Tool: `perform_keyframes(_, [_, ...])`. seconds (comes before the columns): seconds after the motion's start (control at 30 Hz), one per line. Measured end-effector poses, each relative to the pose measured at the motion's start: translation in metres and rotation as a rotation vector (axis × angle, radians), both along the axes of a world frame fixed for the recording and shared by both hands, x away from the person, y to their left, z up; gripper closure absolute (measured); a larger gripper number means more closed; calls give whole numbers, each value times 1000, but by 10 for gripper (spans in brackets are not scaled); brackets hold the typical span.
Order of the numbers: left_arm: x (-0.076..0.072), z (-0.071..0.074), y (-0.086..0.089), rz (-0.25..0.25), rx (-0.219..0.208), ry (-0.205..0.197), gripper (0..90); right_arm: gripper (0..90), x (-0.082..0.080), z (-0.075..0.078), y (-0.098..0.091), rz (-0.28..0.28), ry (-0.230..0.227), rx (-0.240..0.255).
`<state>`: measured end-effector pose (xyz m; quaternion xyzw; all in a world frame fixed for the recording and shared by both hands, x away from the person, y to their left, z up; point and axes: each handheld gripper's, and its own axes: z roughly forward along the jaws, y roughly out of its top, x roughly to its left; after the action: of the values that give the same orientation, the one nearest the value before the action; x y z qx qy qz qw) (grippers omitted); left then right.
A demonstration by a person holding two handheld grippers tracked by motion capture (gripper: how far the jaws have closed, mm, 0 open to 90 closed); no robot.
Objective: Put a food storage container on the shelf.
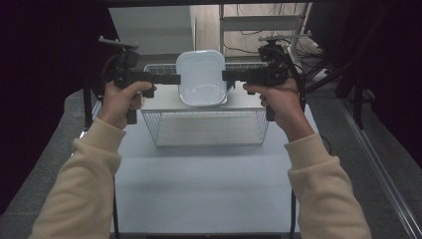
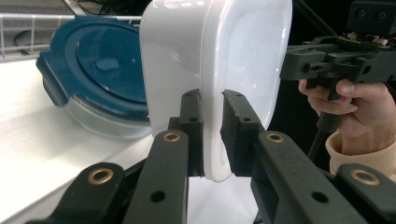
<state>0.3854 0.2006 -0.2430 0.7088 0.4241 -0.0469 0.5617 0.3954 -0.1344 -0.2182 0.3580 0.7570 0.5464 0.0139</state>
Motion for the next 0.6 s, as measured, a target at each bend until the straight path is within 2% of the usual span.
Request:
perform_keyframes(0.23, [17, 10, -3, -6, 2, 9, 791, 794, 13, 11, -3, -14, -2, 0])
perform_keyframes(0.43, [33, 11, -4, 0, 3, 32, 790, 793, 29, 11, -4, -27, 28, 10])
perform_keyframes(0.6, [49, 2, -4, 15, 4, 86, 788, 788, 46, 0, -2, -40, 92, 16])
